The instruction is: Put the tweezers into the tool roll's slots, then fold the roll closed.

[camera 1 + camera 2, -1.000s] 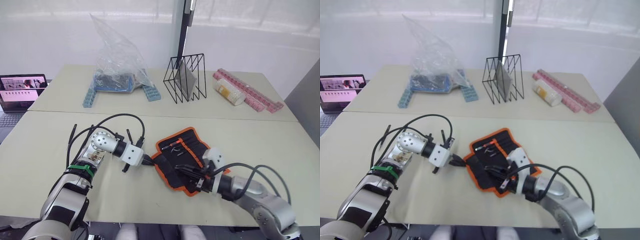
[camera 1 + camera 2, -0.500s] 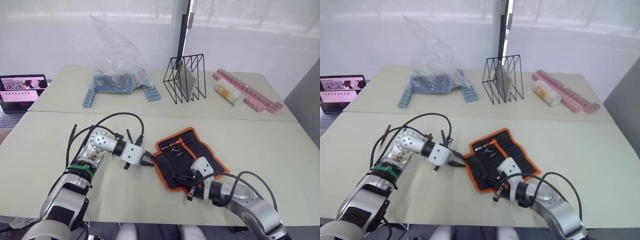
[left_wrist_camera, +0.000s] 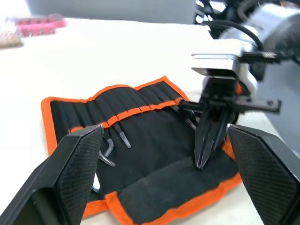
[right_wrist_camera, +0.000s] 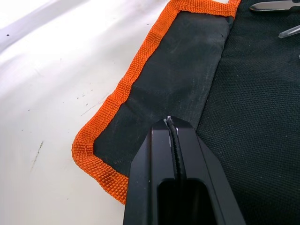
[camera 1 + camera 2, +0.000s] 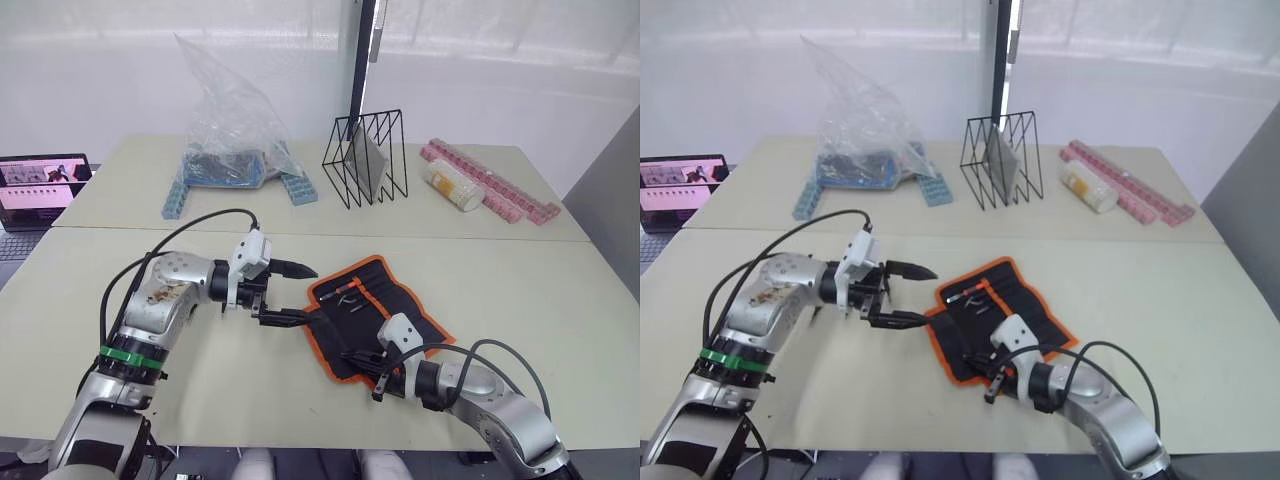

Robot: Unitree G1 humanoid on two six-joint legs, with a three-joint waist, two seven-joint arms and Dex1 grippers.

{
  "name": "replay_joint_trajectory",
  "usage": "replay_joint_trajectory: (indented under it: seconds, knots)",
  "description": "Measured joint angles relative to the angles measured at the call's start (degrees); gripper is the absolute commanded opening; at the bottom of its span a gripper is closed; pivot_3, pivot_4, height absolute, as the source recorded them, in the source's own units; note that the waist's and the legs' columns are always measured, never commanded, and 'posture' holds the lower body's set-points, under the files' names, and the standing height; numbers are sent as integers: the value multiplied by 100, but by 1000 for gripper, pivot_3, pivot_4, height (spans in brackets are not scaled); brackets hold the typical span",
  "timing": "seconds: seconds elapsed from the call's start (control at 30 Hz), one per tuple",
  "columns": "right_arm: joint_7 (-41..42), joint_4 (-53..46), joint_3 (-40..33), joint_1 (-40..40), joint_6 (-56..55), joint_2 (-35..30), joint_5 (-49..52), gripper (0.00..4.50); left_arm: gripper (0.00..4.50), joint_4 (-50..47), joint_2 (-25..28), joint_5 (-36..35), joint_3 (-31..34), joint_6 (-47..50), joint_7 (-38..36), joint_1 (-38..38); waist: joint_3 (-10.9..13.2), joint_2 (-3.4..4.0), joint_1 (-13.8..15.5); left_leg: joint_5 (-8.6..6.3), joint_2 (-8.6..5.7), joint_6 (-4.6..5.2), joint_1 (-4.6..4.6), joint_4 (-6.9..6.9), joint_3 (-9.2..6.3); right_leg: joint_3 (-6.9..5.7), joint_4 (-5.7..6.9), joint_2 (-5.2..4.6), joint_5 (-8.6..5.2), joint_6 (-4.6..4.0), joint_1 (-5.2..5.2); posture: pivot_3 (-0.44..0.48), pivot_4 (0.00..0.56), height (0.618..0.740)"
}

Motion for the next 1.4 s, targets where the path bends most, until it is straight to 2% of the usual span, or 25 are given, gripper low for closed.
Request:
replay_joint_trajectory:
  seconds: [0.2,0.37,0.5,0.67,0.8,0.97,1.4]
  knots:
    - [87,-8,-27,-19,0,-64,1,0,1617,-162,-505,472,-147,247,1062,314,-1,-2,23,0,-2,0,2,0,0,0,-2,0,2,-4,4,0,150,718]
    - [104,-31,-20,-21,6,-79,3,0,16,-53,-693,1015,-392,21,1519,391,-5,4,18,-1,-2,0,3,0,0,1,-5,0,4,-7,5,0,150,718]
    - [105,-56,-33,-19,35,-120,8,0,16,245,-728,1481,-636,-416,1735,589,-8,4,36,-1,-2,0,2,-1,0,0,-7,-1,6,-11,7,0,150,718]
    - [106,-50,-95,-66,192,-126,34,0,16,428,-743,1907,-867,-1087,1904,657,-59,13,58,-12,-4,15,63,-12,0,1,-36,0,-35,14,84,0,150,718]
    - [141,5,-325,-186,367,132,388,0,16,525,-745,1960,-901,-1301,1900,659,-67,14,50,-12,-5,15,65,-14,0,4,-29,0,-36,15,82,0,150,718]
    - [110,109,-482,-834,355,365,506,0,16,569,-768,1984,-914,-1355,1895,646,-70,17,56,-12,-8,15,65,-14,-3,6,-27,1,-37,16,84,0,150,718]
    - [314,1328,19,-1221,-232,515,-240,0,16,659,-774,1989,-923,-1447,1871,595,-70,18,68,-12,-11,16,63,-16,-3,8,-28,1,-37,16,82,0,150,718]
